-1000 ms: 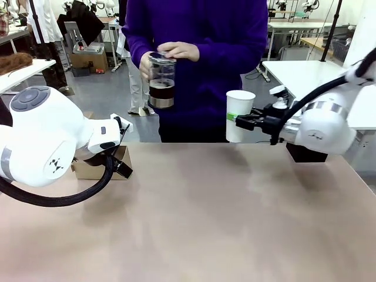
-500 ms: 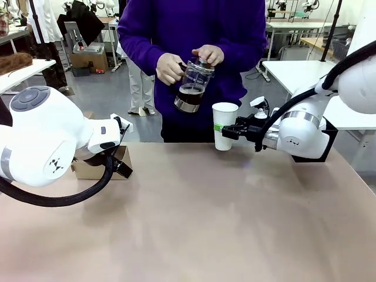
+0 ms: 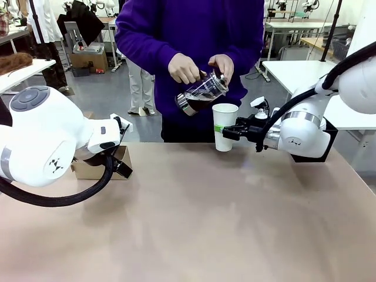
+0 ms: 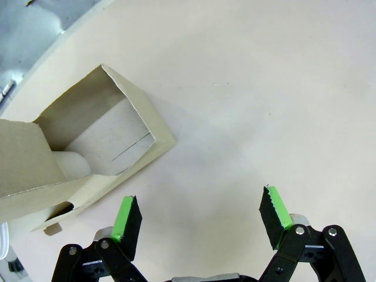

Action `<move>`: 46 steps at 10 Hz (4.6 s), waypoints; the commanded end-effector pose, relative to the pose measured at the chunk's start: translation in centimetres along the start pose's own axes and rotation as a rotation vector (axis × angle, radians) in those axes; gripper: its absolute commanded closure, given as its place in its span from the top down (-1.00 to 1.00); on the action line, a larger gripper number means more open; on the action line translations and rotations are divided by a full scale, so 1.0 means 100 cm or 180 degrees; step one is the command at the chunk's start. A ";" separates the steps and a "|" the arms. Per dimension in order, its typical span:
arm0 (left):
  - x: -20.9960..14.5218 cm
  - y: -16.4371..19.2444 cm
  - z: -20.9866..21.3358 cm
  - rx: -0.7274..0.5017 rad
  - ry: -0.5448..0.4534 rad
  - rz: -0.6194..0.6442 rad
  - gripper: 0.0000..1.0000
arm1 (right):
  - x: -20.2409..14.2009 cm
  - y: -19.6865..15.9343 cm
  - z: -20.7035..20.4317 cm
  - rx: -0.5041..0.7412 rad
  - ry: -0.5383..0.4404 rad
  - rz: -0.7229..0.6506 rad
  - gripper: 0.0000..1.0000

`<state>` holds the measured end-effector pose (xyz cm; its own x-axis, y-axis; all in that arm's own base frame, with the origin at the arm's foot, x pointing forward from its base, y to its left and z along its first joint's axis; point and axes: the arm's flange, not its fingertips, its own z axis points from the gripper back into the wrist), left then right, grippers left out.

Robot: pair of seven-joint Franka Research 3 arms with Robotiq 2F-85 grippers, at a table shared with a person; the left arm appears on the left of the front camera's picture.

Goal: Pour a drink into a cup and package it in a carrier.
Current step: When a person places the Paper Cup Lid on the 600 ml Paper Cup , lift the 600 ml Paper Cup.

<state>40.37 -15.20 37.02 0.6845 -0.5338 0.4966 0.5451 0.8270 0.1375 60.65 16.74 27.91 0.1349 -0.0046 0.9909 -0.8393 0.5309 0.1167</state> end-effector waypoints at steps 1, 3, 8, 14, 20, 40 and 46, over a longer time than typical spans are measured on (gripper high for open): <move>0.000 0.000 0.000 -0.0006 -0.0005 0.0003 1.00 | 0.000 0.002 -0.003 -0.0054 -0.0038 0.0006 0.60; 0.000 0.000 0.000 -0.0006 -0.0005 0.0003 1.00 | 0.000 0.002 -0.003 -0.0054 -0.0038 0.0006 0.60; 0.000 0.000 0.000 -0.0006 -0.0005 0.0003 1.00 | 0.000 0.002 -0.003 -0.0054 -0.0038 0.0006 0.60; 0.000 0.000 0.000 -0.0006 -0.0005 0.0003 1.00 | 0.000 0.002 -0.003 -0.0054 -0.0038 0.0006 0.60; 0.000 0.000 0.000 -0.0006 -0.0005 0.0003 1.00 | 0.000 0.002 -0.003 -0.0054 -0.0038 0.0006 0.60; 0.000 0.000 0.000 -0.0006 -0.0005 0.0003 1.00 | 0.000 0.002 -0.003 -0.0054 -0.0038 0.0006 0.60; 0.000 0.000 0.000 -0.0006 -0.0005 0.0003 1.00 | 0.000 0.002 -0.003 -0.0054 -0.0038 0.0006 0.60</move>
<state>40.37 -15.20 37.02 0.6845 -0.5338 0.4966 0.5452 0.8270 0.1375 60.62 16.73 27.71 0.1384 -0.0038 0.9904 -0.8388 0.5313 0.1193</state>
